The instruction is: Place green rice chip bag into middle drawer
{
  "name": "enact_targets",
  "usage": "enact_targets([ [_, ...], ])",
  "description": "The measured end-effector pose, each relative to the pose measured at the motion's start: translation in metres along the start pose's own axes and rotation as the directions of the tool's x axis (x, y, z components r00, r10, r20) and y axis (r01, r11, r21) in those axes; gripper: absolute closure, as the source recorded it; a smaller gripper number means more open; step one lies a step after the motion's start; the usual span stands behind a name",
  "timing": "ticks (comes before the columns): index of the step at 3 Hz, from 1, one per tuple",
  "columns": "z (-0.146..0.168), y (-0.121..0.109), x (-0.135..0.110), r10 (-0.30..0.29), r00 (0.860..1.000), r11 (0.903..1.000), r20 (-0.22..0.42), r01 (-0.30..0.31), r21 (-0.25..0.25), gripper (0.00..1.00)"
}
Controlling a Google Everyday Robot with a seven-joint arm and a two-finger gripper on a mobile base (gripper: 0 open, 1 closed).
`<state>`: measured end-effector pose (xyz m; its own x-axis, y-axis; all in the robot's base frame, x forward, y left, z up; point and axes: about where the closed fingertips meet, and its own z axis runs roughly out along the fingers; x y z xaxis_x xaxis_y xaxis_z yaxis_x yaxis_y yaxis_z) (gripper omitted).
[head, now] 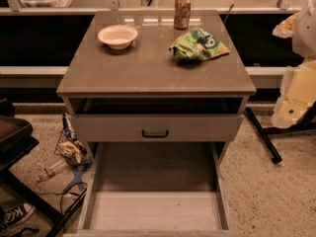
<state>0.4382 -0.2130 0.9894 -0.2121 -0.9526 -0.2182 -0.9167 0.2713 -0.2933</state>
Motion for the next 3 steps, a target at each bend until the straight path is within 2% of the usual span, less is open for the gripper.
enact_targets([
  [1, 0.000, -0.002, -0.002, -0.010, 1.000, 0.9999, 0.006, 0.010, 0.004, 0.00],
  [2, 0.000, -0.025, -0.022, -0.127, 0.989, 0.9908, 0.075, 0.123, 0.058, 0.00],
  [3, 0.006, -0.061, -0.060, -0.350, 0.933, 0.9322, 0.085, 0.339, 0.128, 0.00],
])
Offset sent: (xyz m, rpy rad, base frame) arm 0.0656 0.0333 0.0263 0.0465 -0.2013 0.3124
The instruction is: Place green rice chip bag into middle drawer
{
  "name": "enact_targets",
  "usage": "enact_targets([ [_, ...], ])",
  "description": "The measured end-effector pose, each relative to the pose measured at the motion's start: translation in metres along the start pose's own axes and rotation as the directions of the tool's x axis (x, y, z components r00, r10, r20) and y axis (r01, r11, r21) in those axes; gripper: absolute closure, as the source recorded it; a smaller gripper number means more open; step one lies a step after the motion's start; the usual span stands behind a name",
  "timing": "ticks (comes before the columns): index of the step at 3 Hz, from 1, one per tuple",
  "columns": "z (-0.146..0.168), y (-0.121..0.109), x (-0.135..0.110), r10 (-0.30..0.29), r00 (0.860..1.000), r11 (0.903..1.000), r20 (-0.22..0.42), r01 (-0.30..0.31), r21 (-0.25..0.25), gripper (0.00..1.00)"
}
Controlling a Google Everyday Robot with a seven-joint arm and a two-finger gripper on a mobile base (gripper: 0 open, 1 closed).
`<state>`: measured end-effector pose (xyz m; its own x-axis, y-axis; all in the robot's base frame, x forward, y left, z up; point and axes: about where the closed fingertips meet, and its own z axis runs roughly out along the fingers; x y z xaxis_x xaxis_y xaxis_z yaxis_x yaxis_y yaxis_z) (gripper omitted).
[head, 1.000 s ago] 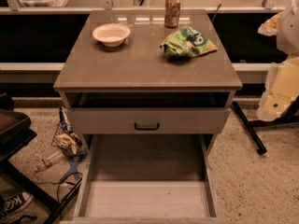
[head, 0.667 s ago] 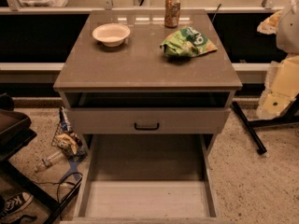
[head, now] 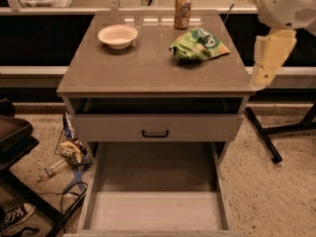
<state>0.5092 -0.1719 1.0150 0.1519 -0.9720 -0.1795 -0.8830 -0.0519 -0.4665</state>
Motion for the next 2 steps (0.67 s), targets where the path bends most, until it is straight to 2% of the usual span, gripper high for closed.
enact_targets([
  [1, 0.0152, -0.0433, -0.0169, -0.209, 0.977, 0.9776, -0.037, 0.210, 0.018, 0.00],
  [2, 0.0153, -0.0509, -0.0247, -0.250, 0.967, 0.9674, -0.045, 0.252, 0.028, 0.00],
])
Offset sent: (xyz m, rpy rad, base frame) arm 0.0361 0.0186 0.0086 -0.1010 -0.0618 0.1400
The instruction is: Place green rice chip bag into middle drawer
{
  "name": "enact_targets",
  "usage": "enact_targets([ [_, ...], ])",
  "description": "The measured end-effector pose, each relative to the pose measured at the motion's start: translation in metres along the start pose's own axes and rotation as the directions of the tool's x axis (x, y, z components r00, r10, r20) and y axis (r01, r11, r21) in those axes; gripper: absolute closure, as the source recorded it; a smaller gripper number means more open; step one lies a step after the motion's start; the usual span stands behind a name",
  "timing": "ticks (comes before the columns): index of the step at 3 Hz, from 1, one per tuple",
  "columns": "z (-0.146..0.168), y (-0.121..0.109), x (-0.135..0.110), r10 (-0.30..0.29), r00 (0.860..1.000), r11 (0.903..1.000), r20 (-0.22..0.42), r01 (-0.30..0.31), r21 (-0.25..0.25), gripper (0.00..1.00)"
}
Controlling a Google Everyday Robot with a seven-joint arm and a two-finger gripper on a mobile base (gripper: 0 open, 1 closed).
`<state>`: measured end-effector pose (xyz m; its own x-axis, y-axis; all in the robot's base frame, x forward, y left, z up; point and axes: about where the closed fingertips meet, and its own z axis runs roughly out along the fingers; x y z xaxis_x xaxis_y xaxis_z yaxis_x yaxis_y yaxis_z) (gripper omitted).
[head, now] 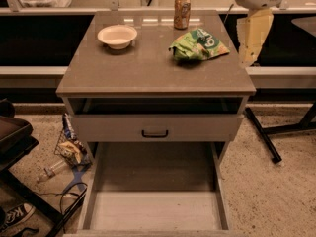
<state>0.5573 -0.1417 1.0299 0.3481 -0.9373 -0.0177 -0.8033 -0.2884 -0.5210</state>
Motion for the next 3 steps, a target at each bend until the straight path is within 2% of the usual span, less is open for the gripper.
enact_targets([
  [1, 0.000, 0.000, 0.000, 0.000, 1.000, 1.0000, 0.000, 0.000, 0.000, 0.00],
  [2, 0.021, -0.022, 0.007, -0.048, 0.999, 0.9982, -0.018, 0.048, 0.037, 0.00],
  [3, 0.056, -0.057, 0.029, -0.112, 0.992, 0.9920, -0.051, 0.114, 0.054, 0.00],
])
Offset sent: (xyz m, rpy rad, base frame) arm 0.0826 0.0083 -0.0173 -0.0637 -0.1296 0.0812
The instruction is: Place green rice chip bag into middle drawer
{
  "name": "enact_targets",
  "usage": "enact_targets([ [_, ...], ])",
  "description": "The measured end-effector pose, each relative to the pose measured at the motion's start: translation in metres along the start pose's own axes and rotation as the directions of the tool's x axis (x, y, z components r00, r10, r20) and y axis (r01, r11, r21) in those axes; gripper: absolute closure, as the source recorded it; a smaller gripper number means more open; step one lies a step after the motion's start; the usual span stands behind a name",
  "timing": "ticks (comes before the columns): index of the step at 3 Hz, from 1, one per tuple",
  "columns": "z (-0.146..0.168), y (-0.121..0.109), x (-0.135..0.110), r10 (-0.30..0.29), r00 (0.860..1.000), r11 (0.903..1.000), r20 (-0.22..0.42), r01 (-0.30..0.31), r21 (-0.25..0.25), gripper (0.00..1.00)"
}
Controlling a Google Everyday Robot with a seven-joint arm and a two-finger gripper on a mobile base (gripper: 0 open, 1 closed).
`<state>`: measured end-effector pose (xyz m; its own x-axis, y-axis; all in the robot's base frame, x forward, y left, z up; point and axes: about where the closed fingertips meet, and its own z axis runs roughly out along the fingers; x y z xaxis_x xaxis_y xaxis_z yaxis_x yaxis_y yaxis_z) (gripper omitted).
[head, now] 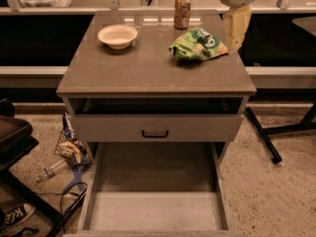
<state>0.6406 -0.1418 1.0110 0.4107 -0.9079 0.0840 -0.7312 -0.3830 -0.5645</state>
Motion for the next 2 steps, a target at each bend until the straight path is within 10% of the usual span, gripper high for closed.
enact_targets([
  [2, 0.098, -0.063, 0.067, -0.132, 0.987, 0.9908, -0.088, 0.128, -0.044, 0.00],
])
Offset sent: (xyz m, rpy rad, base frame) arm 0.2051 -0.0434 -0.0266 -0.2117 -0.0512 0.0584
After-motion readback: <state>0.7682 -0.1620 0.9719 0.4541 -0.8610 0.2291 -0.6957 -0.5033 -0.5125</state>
